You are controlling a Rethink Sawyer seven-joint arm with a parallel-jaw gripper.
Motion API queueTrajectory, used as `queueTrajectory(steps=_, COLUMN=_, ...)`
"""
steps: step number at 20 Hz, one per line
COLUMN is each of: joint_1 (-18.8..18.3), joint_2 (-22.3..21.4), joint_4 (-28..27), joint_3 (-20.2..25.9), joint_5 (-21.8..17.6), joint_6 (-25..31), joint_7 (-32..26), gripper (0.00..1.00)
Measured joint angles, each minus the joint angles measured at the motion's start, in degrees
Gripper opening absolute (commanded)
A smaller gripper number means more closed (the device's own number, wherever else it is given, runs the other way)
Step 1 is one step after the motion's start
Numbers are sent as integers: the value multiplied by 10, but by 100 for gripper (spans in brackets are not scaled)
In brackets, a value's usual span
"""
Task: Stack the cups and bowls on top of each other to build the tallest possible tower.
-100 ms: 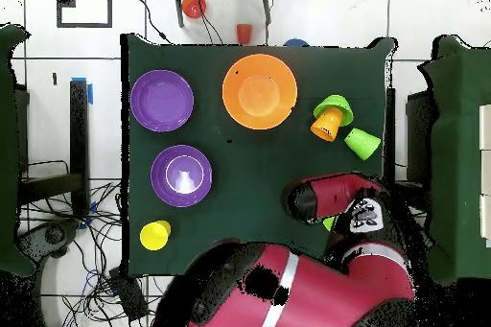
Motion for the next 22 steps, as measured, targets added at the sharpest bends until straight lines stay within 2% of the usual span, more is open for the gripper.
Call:
queueTrajectory(steps=7, joint_1=-46, joint_2=-20, joint_4=19, joint_3=31, joint_5=20, joint_6=-17, joint_7=0, gripper=0)
queueTrajectory(steps=12, joint_1=-46, joint_2=-20, joint_4=23, joint_3=32, joint_5=21, joint_6=-22, joint_7=0, gripper=0)
queueTrajectory(steps=15, joint_1=-31, joint_2=-14, joint_4=20, joint_3=20, joint_5=21, joint_6=-22, joint_7=0, gripper=0)
queueTrajectory(steps=20, joint_1=54, joint_2=23, joint_4=-8, joint_3=-42, joint_5=21, joint_6=-22, joint_7=8, gripper=0)
queueTrajectory(steps=22, joint_1=105, joint_2=49, joint_4=-25, joint_3=-77, joint_5=23, joint_6=-23, joint_7=20, gripper=0)
